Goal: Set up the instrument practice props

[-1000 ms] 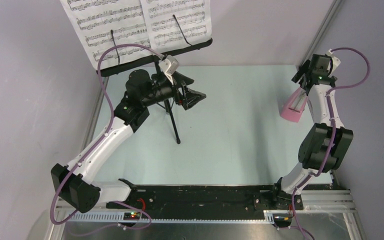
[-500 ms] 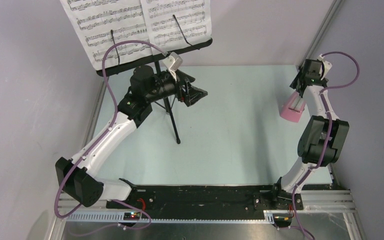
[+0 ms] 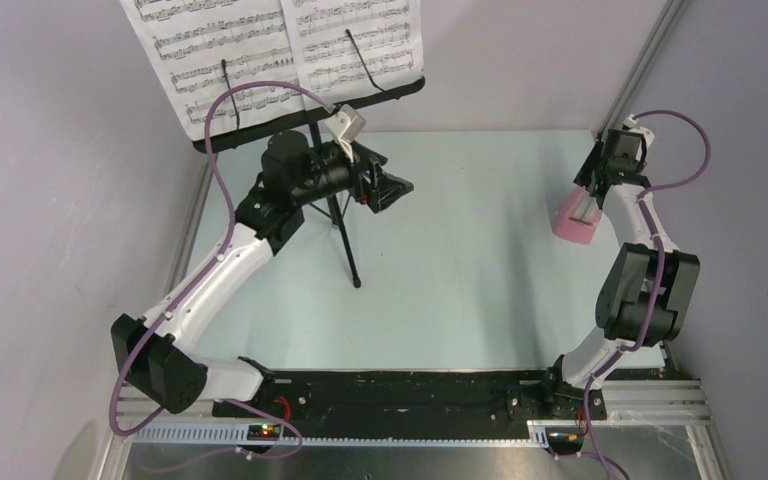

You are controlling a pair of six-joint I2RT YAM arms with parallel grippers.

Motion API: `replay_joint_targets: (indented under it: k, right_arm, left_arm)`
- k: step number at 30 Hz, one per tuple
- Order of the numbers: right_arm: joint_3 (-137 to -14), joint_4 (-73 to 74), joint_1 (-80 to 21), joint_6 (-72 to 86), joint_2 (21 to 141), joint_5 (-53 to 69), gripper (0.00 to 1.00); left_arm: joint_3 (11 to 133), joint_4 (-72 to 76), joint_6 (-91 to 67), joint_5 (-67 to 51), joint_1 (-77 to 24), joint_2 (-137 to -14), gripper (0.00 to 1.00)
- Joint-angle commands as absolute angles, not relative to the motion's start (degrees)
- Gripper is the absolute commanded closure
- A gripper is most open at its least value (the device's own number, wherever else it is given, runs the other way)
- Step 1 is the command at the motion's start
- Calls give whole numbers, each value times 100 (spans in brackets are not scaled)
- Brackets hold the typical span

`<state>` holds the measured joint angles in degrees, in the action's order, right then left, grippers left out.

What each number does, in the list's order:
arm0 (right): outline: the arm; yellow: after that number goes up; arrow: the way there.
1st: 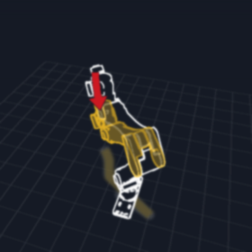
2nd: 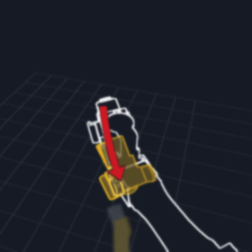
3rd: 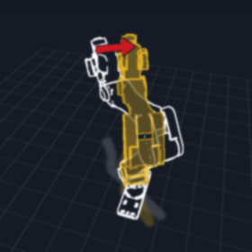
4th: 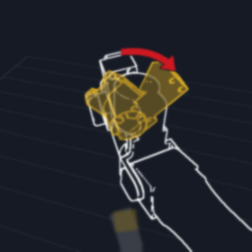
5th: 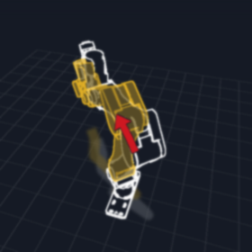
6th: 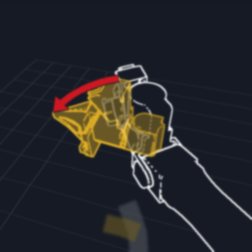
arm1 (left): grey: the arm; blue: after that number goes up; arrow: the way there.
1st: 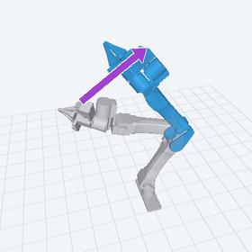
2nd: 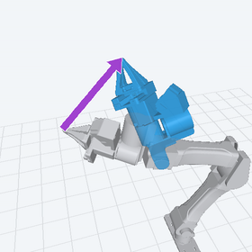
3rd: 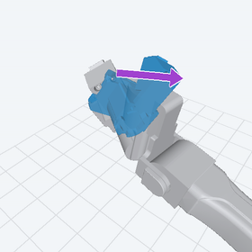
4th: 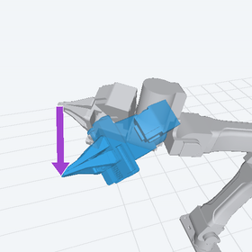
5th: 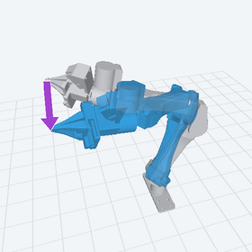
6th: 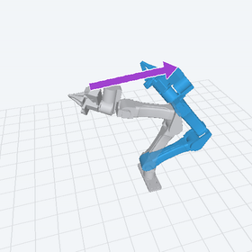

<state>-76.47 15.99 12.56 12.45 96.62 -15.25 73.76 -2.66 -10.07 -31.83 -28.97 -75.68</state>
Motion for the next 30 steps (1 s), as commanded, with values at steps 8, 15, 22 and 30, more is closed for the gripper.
replay_joint_targets:
  k: [8, 15, 22, 30]
  right_arm:
    - [-8048, 2095, 523, 560, 8699, 1388, 99]
    - [-8275, 2701, -484, 308, 8673, 1456, 100]
    - [-8644, 3787, -1313, -317, 8845, 1715, 100]
    - [-8644, 4457, -2389, -1043, 8886, 1728, 100]
  left_arm:
    - [7229, -220, -1036, -3424, -2922, -7315, 0]
    - [7114, -216, -959, -3329, -3117, -7279, 0]
    - [6841, -219, -904, -3444, -3194, -7155, 0]
    - [6159, -220, -580, -3747, -3197, -7083, 0]
